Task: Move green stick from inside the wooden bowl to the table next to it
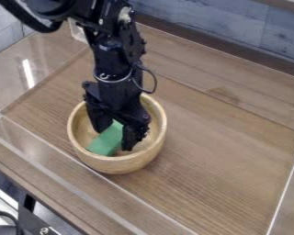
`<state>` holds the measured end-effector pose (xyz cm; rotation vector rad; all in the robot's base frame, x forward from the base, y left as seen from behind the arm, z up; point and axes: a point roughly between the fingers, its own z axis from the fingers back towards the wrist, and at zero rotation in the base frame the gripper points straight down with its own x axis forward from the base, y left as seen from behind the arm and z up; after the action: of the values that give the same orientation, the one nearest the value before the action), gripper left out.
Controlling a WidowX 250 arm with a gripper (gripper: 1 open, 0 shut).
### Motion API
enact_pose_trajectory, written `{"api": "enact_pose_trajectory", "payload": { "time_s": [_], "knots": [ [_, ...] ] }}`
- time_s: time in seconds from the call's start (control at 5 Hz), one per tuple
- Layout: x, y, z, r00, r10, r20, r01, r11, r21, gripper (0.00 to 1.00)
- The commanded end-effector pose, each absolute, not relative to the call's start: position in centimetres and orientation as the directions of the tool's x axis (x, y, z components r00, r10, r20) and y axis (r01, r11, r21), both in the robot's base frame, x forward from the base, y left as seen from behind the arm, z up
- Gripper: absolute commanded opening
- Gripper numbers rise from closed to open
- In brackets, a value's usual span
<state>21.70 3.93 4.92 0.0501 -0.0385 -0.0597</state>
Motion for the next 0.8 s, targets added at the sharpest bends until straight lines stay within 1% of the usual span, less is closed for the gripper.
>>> {"api": "enact_pose_trajectory", "payload": {
  "time_s": [0.0,0.6],
  "knots": [
    [22.16,3.83,5.06,0.996,-0.065,0.058,0.061,0.997,0.057,1.00],
    [22.53,3.82,4.79,0.996,-0.051,0.068,0.047,0.997,0.053,1.00]
  ]
}}
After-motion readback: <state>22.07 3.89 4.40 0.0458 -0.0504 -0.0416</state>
